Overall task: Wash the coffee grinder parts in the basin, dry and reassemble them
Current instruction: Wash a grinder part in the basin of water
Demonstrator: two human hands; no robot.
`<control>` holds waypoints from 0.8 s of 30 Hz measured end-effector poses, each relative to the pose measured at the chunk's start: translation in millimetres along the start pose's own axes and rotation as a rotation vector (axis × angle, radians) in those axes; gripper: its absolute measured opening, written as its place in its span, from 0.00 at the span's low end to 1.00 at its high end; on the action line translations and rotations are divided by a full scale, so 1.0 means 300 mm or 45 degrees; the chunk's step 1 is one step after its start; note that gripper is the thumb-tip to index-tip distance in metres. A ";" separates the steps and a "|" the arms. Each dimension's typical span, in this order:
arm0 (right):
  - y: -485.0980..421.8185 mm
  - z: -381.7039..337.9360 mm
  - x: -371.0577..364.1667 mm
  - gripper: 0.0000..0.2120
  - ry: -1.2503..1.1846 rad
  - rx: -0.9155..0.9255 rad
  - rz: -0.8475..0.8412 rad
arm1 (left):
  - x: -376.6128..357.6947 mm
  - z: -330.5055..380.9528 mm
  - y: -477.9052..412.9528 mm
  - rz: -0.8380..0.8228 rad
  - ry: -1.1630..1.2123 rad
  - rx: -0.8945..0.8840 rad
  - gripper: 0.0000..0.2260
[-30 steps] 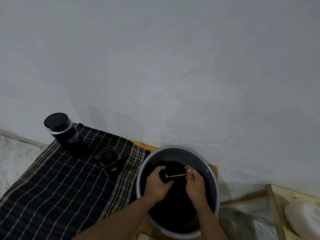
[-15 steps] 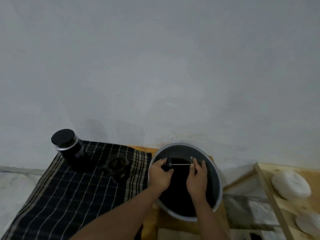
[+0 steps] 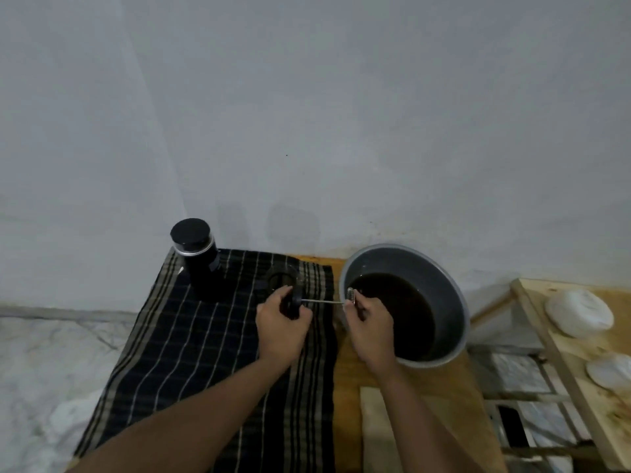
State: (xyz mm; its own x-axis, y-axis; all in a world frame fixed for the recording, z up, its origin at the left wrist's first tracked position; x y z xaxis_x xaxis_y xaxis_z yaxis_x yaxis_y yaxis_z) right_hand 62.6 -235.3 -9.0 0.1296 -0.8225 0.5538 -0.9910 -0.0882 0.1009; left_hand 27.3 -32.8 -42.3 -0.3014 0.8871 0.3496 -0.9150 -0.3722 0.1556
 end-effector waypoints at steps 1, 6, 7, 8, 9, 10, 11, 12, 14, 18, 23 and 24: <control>0.013 0.000 -0.062 0.12 0.044 0.003 -0.066 | 0.049 -0.036 0.015 0.018 -0.004 -0.008 0.21; 0.071 0.059 -0.324 0.21 0.081 -0.235 -0.380 | 0.181 -0.212 0.059 -0.026 -0.166 0.187 0.19; 0.084 0.067 -0.355 0.23 0.076 -0.286 -0.417 | 0.187 -0.247 0.059 -0.066 -0.191 0.229 0.19; 0.097 0.075 -0.376 0.23 0.075 -0.340 -0.443 | 0.191 -0.278 0.060 -0.112 -0.213 0.273 0.19; 0.105 0.090 -0.389 0.23 0.072 -0.373 -0.457 | 0.189 -0.303 0.060 -0.153 -0.227 0.306 0.18; 0.110 0.094 -0.399 0.22 0.081 -0.401 -0.464 | 0.191 -0.324 0.055 -0.189 -0.232 0.332 0.18; 0.114 0.096 -0.402 0.21 0.103 -0.403 -0.467 | 0.188 -0.341 0.054 -0.215 -0.222 0.361 0.19; 0.117 0.097 -0.405 0.18 0.129 -0.408 -0.479 | 0.187 -0.353 0.052 -0.232 -0.205 0.388 0.19; 0.118 0.099 -0.406 0.14 0.176 -0.420 -0.537 | 0.189 -0.361 0.044 -0.248 -0.197 0.423 0.19; 0.067 0.057 -0.373 0.14 0.216 -0.415 -0.584 | 0.230 -0.334 -0.030 -0.158 -0.172 0.419 0.21; -0.130 -0.018 -0.375 0.31 0.107 -0.314 -0.474 | 0.244 -0.219 -0.205 -0.212 -0.258 0.251 0.24; -0.169 -0.030 -0.383 0.37 0.125 -0.291 -0.470 | 0.231 -0.198 -0.227 -0.257 -0.266 0.225 0.26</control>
State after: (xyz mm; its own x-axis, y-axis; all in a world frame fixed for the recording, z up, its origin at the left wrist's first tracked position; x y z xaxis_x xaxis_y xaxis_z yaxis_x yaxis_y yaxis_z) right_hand 98.4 -131.5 -70.3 0.4867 -0.7012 0.5210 -0.8462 -0.2304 0.4805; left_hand 52.7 70.3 -83.6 -0.0403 0.8793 0.4745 -0.8846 -0.2522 0.3922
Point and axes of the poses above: each hand's wrist, its own y-axis away from the middle knuckle, its own x-axis out of the back of the hand, z = x × y, the point moved 7 cm from there along -y, towards the middle knuckle, and after that the axes turned 9 degrees about -z, right-handed, at the moved point
